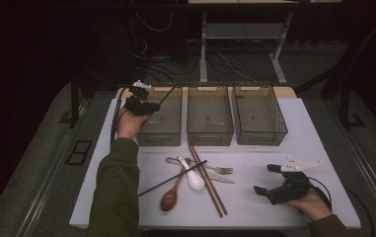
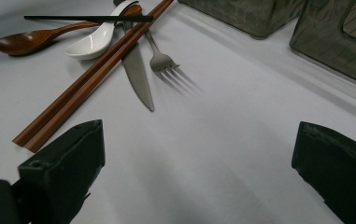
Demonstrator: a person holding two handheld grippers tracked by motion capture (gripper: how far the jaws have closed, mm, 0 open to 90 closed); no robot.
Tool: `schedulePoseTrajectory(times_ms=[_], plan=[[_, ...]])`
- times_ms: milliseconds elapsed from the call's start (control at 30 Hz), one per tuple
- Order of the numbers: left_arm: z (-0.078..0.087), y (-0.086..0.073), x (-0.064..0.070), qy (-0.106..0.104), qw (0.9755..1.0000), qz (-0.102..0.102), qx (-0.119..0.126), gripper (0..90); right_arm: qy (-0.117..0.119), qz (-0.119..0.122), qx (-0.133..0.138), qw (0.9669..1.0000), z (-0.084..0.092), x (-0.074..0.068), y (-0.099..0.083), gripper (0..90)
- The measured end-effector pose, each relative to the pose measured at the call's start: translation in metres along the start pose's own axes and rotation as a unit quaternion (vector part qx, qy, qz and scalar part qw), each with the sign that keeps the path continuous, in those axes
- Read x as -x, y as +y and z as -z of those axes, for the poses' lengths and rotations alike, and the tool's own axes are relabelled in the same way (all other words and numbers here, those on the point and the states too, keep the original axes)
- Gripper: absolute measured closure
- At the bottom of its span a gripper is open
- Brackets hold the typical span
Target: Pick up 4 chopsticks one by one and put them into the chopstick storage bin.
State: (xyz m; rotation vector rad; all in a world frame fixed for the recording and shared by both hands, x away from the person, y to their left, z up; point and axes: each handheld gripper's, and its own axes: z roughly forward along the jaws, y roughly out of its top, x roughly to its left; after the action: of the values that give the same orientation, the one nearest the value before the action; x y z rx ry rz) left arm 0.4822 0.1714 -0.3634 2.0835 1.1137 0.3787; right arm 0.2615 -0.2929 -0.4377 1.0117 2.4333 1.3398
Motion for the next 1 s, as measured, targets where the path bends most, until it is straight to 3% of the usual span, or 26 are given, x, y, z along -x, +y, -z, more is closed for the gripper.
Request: schedulePoseTrajectory(times_ms=[100,233,300,500,567,667,1000], plan=[[-0.004,-0.001,-0.003,0.01,0.9999,0.003,-0.007,84.2,0.0,0.0,0.0,1.0,0.0,0.0,0.0,2.6],[-0.009,-0.005,-0.009,0.02,0.9993,0.025,-0.018,84.2,-0.001,0.0,0.0,1.0,0.001,0.0,0.0,2.6],[-0.01,-0.005,-0.009,0.024,0.9992,0.017,-0.026,84.2,-0.001,0.001,0.0,1.0,0.001,0.0,0.0,2.6],[-0.011,-0.005,-0.009,0.027,0.999,0.025,-0.024,83.5,0.0,0.0,0.0,1.0,0.001,0.0,0.0,2.6],[-0.012,-0.005,-0.009,0.032,0.9989,0.025,-0.023,69.3,-0.001,0.001,0.0,1.0,0.001,0.0,0.0,2.6],[-0.012,-0.005,-0.008,0.034,0.999,0.02,-0.021,60.0,0.0,0.0,0.0,1.0,0.001,0.0,0.0,2.6],[-0.011,-0.004,-0.007,0.023,0.9994,0.022,-0.012,52.2,-0.001,0.0,0.0,1.0,0.001,0.0,0.0,2.6]])
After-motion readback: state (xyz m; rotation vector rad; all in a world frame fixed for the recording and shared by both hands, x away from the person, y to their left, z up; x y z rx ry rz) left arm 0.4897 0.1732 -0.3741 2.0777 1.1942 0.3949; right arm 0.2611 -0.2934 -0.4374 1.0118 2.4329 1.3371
